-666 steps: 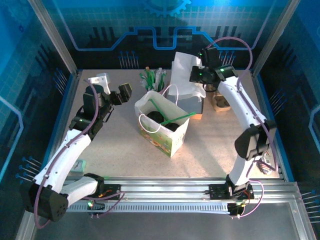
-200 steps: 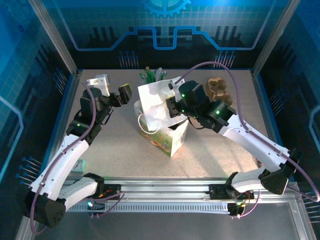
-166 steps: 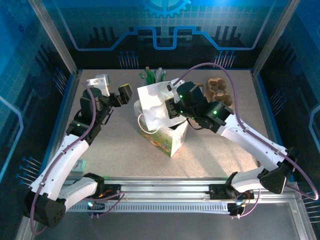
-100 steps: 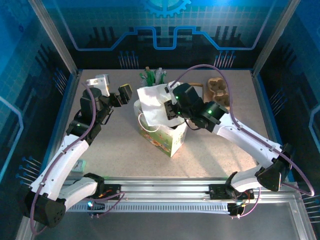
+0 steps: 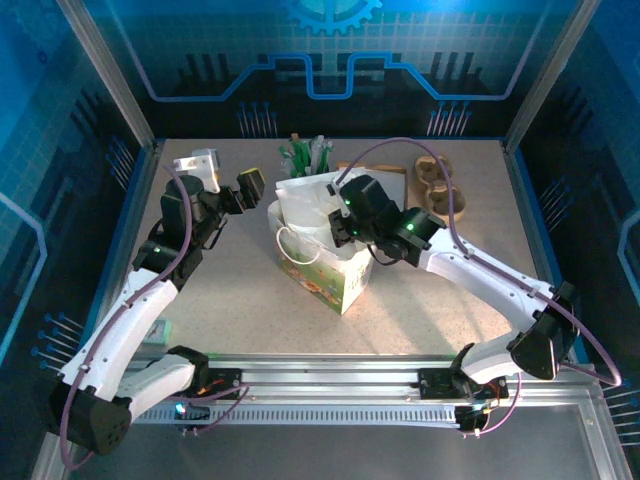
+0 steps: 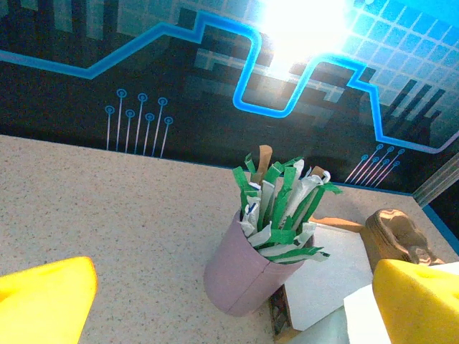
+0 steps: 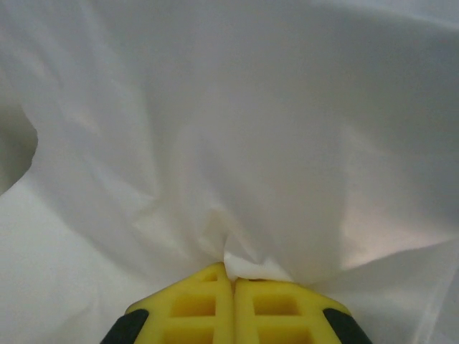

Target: Pack the takeout coffee

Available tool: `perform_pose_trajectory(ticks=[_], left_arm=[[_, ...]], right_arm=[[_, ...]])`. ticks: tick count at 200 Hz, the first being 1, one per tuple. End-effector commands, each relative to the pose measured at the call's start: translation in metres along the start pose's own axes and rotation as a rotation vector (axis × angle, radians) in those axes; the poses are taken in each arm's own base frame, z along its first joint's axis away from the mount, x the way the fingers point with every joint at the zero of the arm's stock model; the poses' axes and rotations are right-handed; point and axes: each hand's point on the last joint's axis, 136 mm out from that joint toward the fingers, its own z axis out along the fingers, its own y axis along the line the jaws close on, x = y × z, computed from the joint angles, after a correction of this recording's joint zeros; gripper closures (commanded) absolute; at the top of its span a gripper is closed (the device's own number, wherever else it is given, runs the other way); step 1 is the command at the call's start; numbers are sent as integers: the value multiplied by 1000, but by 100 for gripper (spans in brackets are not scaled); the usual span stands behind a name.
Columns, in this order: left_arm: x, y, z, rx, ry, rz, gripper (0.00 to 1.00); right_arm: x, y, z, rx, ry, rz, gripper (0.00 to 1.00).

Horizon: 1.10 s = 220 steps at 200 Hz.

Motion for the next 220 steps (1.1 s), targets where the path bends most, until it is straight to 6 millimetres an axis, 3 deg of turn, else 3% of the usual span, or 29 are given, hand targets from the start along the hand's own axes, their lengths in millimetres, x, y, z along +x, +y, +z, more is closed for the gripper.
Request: perform_pose_trajectory(ticks=[1, 140, 180, 220], left_arm=[[-3, -3, -2, 12, -26, 14, 1], [-1, -4, -1, 15, -22, 15, 1], [0, -4, 0, 16, -19, 16, 1], [-1, -5, -1, 18, -21, 17, 1]], right_arm=[[8, -1, 8, 24, 21, -29, 100], [45, -3, 30, 35, 133, -35, 100], [38, -2, 19, 27, 120, -39, 100], [18, 3, 0, -6, 86, -51, 78]])
